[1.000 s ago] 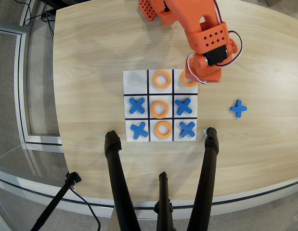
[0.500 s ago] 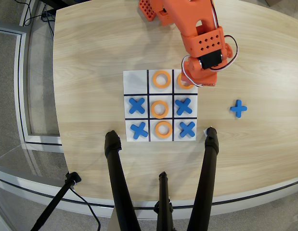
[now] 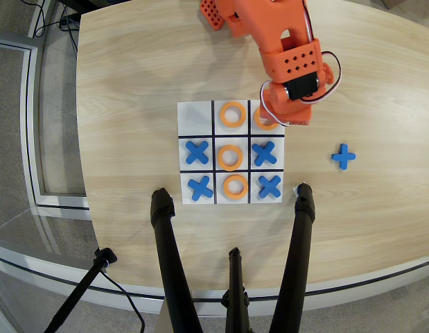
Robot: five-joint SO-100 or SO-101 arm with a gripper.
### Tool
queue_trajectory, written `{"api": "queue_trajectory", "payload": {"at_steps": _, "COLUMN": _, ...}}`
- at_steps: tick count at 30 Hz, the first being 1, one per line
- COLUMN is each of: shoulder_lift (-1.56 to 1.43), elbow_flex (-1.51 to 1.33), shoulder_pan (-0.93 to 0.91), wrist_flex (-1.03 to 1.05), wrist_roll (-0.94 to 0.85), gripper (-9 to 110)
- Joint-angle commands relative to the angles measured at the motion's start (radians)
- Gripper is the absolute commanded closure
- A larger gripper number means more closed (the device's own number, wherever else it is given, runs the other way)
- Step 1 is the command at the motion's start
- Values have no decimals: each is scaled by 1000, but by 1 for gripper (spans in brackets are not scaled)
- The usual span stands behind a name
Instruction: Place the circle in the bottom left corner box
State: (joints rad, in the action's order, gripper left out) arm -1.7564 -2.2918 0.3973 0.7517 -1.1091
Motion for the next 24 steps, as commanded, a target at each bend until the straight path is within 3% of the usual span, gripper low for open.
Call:
{"api": "queue_trajectory", "payload": {"at_steps": 1, "shoulder_lift": 0, "elbow_flex": 2, "shoulder_pan": -9, "wrist_flex": -9, "wrist_roll": -14, "gripper": 102}}
{"api": "queue_trajectory", "payload": {"at_steps": 24, "shoulder_lift": 3, "elbow_flex": -35, "shoulder_pan": -5, "wrist_flex": -29, "wrist_roll": -31, "gripper": 101}}
